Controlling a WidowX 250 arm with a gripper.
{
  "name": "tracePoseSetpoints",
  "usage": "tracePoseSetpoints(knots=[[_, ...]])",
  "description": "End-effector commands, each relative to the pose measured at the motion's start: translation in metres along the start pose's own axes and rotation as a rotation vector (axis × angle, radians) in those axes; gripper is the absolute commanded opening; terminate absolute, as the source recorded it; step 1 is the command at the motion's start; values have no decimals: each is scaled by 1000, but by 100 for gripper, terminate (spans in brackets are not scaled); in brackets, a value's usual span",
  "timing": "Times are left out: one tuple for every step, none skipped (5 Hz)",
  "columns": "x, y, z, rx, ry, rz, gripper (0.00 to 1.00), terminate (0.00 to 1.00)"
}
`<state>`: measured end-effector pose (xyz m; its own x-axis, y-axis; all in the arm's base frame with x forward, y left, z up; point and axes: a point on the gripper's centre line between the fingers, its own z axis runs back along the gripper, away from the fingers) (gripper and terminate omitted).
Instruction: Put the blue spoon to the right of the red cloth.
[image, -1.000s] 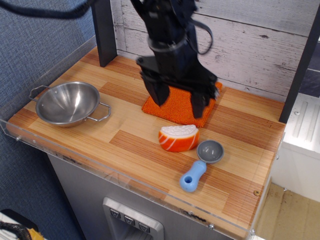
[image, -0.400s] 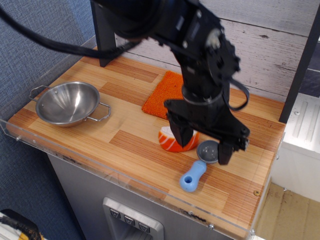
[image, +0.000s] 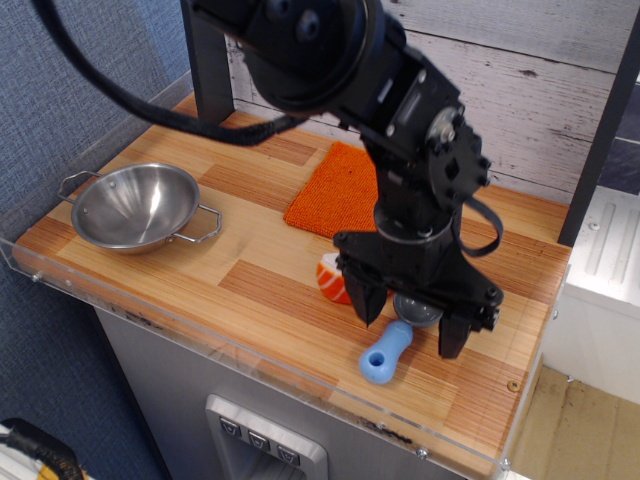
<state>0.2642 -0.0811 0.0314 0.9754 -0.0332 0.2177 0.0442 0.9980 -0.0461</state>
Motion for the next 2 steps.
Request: tracePoseSetpoints(knots=[[-5, 10, -11, 12, 23, 31, 100, 0], [-8, 13, -16, 29, -15, 22, 100, 0]])
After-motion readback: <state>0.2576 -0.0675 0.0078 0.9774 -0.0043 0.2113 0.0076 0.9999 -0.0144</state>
